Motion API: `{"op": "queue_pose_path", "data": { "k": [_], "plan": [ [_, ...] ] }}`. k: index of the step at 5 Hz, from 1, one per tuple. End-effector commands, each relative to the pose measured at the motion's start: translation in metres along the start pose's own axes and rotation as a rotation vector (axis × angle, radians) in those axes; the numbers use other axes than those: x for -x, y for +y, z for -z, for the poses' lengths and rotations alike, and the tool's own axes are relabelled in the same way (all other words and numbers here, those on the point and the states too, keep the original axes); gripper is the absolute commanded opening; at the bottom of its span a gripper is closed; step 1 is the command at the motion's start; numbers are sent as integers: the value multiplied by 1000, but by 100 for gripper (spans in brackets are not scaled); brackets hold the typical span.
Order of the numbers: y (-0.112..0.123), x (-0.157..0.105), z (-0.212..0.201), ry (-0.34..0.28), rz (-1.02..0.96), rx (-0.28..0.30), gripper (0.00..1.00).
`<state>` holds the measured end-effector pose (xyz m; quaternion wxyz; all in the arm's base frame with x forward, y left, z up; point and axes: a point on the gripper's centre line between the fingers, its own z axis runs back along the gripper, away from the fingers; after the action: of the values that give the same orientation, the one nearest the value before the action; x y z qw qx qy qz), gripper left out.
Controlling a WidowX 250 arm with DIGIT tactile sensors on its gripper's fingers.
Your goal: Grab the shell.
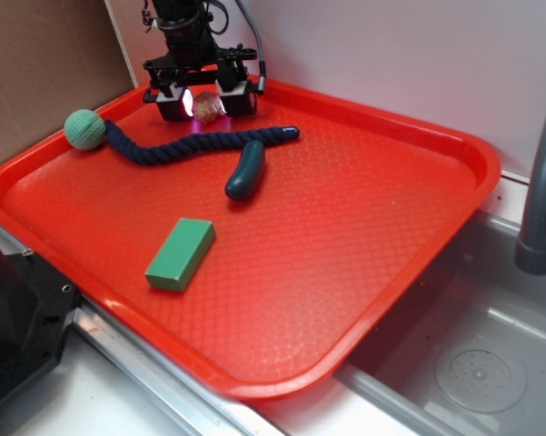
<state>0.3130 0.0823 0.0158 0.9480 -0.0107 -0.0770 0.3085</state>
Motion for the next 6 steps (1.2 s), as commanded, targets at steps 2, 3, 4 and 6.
{"op": "queue_pose_path", "data": {
  "k": [2, 3, 4, 6],
  "plan": [
    [-3, 8, -76, -36, 93, 68, 0],
    [-13, 29, -116, 45, 205, 109, 0],
    [-26, 63, -151, 99, 345, 138, 0],
    [-28, 122, -188, 122, 494, 152, 0]
  ]
}}
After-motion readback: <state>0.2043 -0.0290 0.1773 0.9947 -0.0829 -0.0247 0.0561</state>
